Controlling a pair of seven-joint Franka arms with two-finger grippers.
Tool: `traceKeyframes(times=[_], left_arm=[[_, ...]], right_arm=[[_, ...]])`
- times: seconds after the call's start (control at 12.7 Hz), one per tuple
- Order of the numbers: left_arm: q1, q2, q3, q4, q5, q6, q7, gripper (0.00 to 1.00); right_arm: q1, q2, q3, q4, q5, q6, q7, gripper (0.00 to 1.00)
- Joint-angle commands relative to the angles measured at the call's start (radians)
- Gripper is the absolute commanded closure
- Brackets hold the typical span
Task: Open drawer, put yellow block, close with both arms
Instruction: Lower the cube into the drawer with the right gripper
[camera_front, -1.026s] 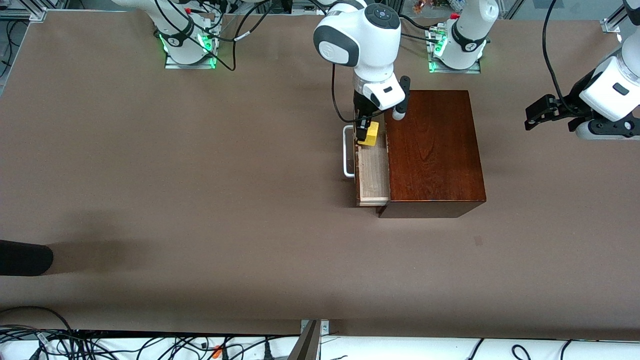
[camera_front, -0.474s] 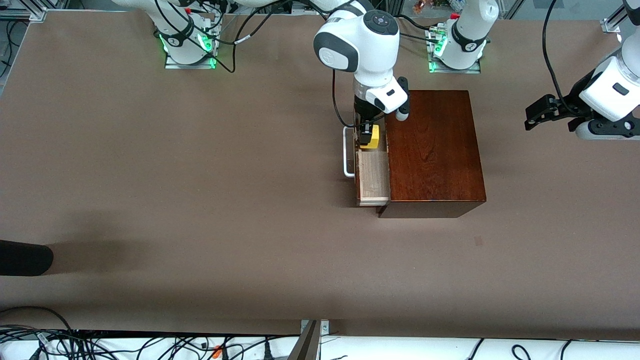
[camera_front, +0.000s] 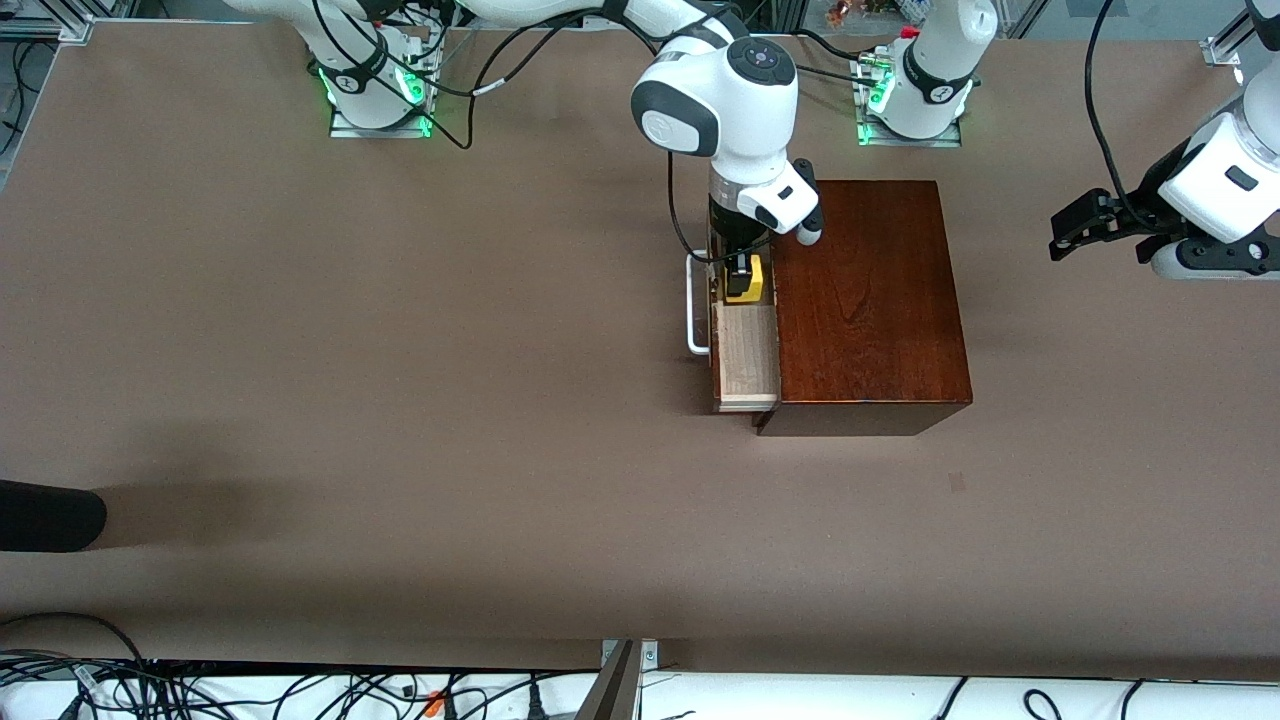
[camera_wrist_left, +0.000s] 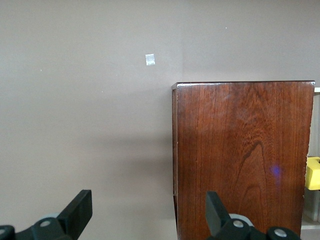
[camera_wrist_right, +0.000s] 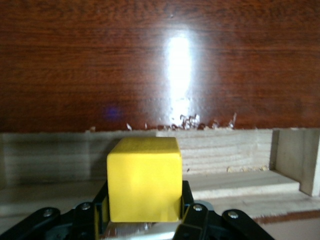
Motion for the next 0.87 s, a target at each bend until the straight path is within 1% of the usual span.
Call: traceKeyframes(times=[0.0,0.79], left_arm=[[0.001,-0.008,-0.001,-0.001,-0.011,-0.001,0.017,0.00],[0.000,-0.008,-0.001,0.010,-0.011,-0.028,0.022,0.00]], right_arm=[[0.004,0.033,0.003,0.034,-0.016,0.018,-0.021,0.66],[-0.010,0.033,0.002,0.012,-0.018,0.007,-0.066,0.66]])
